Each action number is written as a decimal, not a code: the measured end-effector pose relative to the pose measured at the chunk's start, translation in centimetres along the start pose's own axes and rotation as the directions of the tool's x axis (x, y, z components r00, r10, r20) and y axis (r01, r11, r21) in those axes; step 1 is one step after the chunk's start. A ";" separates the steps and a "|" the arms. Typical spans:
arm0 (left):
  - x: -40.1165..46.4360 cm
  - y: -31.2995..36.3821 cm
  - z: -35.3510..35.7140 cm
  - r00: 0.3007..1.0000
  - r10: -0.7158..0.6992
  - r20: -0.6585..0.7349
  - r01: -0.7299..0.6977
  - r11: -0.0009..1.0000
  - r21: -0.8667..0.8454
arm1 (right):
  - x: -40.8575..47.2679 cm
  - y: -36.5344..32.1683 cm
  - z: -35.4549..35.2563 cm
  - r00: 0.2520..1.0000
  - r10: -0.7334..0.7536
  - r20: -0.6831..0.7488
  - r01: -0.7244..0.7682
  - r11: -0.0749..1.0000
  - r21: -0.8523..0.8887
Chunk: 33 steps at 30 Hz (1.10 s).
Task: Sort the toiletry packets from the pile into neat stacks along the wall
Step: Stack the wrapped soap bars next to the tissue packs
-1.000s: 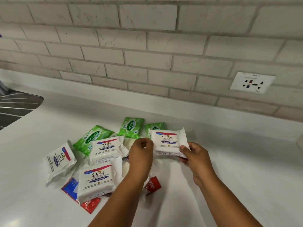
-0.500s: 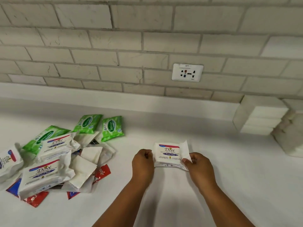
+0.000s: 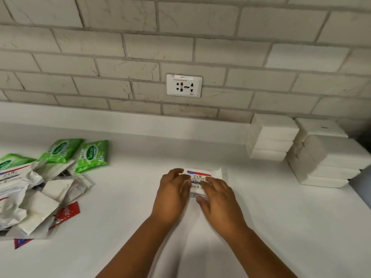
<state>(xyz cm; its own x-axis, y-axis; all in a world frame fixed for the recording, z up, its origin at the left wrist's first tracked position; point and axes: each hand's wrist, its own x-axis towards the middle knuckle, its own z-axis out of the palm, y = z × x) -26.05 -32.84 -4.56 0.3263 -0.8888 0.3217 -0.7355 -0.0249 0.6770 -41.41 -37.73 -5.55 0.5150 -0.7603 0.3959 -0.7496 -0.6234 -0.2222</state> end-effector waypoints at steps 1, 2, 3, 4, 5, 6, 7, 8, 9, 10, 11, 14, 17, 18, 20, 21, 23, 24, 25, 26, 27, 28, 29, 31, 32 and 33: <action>-0.1 0.1 0.2 0.998 0.058 0.037 -0.060 0.997 0.057 | -0.2 0.3 0.3 1.000 0.006 0.025 -0.007 1.000 0.017; -0.2 0.1 0.4 0.993 0.092 0.072 -0.099 0.990 0.103 | -0.3 0.5 0.5 0.999 0.016 0.031 -0.017 0.999 0.037; -0.3 -0.1 0.7 0.991 0.096 0.098 -0.109 0.985 0.136 | -0.4 0.8 0.7 0.999 0.024 0.022 -0.025 0.999 0.048; -0.2 -0.3 0.9 0.991 0.080 0.109 -0.096 0.984 0.153 | -0.4 1.1 0.9 0.999 0.032 0.008 -0.033 0.998 0.054; 0.0 -0.5 1.2 0.992 0.058 0.108 -0.074 0.985 0.155 | -0.2 1.5 1.1 0.999 0.043 -0.003 -0.043 0.997 0.064; 0.2 -0.6 1.5 0.994 0.041 0.103 -0.056 0.988 0.145 | -0.1 1.9 1.3 0.998 0.056 -0.010 -0.055 0.995 0.078; 0.5 -0.6 1.8 0.995 0.030 0.099 -0.043 0.990 0.131 | 0.2 2.3 1.5 0.998 0.065 -0.019 -0.063 0.994 0.087; 0.8 -0.5 2.1 0.995 0.024 0.094 -0.035 0.992 0.119 | 0.5 2.7 1.8 0.997 0.072 -0.031 -0.069 0.994 0.089; 1.1 -0.4 2.4 0.996 0.022 0.087 -0.032 0.993 0.110 | 0.8 3.1 2.0 0.996 0.080 -0.040 -0.076 0.993 0.092; 1.6 -0.3 2.9 0.996 0.021 0.082 -0.029 0.994 0.101 | 1.2 3.5 2.2 0.995 0.090 -0.044 -0.085 0.991 0.101; 2.2 -0.2 3.4 0.997 0.019 0.078 -0.026 0.995 0.092 | 1.8 4.0 2.4 0.994 0.103 -0.046 -0.097 0.989 0.115; 4.2 0.1 5.0 0.997 0.020 0.073 -0.025 0.997 0.074 | 3.4 5.8 3.0 0.989 0.123 -0.077 -0.111 0.983 0.149; 6.8 0.2 6.7 0.997 0.043 0.069 -0.048 0.996 0.073 | 5.3 7.6 3.7 0.983 0.144 -0.116 -0.120 0.973 0.197; 7.6 0.2 7.3 0.997 0.045 0.069 -0.050 0.996 0.074 | 5.9 8.2 3.9 0.981 0.140 -0.131 -0.113 0.974 0.197; 9.0 0.0 8.1 0.997 0.046 0.067 -0.051 0.996 0.068 | 7.1 9.1 4.4 0.981 0.120 -0.155 -0.090 0.978 0.188; 9.7 -0.1 8.5 0.997 0.044 0.065 -0.048 0.997 0.067 | 7.7 9.6 4.6 0.979 0.116 -0.165 -0.083 0.978 0.193; 10.8 -0.2 9.1 0.998 0.039 0.049 -0.042 0.997 0.072 | 8.8 10.3 4.9 0.977 0.105 -0.187 -0.066 0.977 0.202; 11.3 -0.2 9.3 0.998 0.039 0.041 -0.041 0.997 0.068 | 9.3 10.6 5.0 0.975 0.099 -0.200 -0.058 0.978 0.201; 11.8 -0.2 9.6 0.999 0.040 0.035 -0.042 0.997 0.062 | 9.8 10.9 5.2 0.974 0.091 -0.210 -0.049 0.979 0.196; 12.3 -0.3 9.9 0.999 0.042 0.031 -0.044 0.997 0.059 | 10.1 11.2 5.4 0.973 0.082 -0.216 -0.041 0.981 0.188; 12.7 -0.3 10.1 0.999 0.043 0.029 -0.044 0.997 0.059 | 10.5 11.4 5.6 0.973 0.077 -0.217 -0.038 0.983 0.179; 13.1 -0.4 10.4 0.999 0.043 0.028 -0.044 0.997 0.061 | 10.8 11.6 5.8 0.974 0.082 -0.210 -0.046 0.984 0.172; 13.4 -0.4 10.6 0.999 0.044 0.027 -0.046 0.997 0.062 | 11.0 11.7 6.0 0.975 0.094 -0.201 -0.061 0.984 0.168; 13.9 -0.6 11.0 0.998 0.051 0.027 -0.053 0.997 0.062 | 11.3 11.9 6.5 0.975 0.111 -0.193 -0.082 0.985 0.153; 14.0 -0.7 11.2 0.998 0.056 0.027 -0.057 0.996 0.061 | 11.4 12.0 6.6 0.975 0.111 -0.192 -0.085 0.986 0.142; 14.1 -0.8 11.3 0.998 0.060 0.028 -0.061 0.996 0.059 | 11.4 12.0 6.7 0.975 0.113 -0.192 -0.088 0.987 0.134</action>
<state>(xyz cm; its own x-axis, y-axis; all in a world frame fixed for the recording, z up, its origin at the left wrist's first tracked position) -27.57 -50.51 -8.05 0.2648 -0.9013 0.3428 -0.7880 0.0027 0.6156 -41.76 -55.11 -9.64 0.3373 -0.7766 0.5321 -0.7296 -0.5729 -0.3735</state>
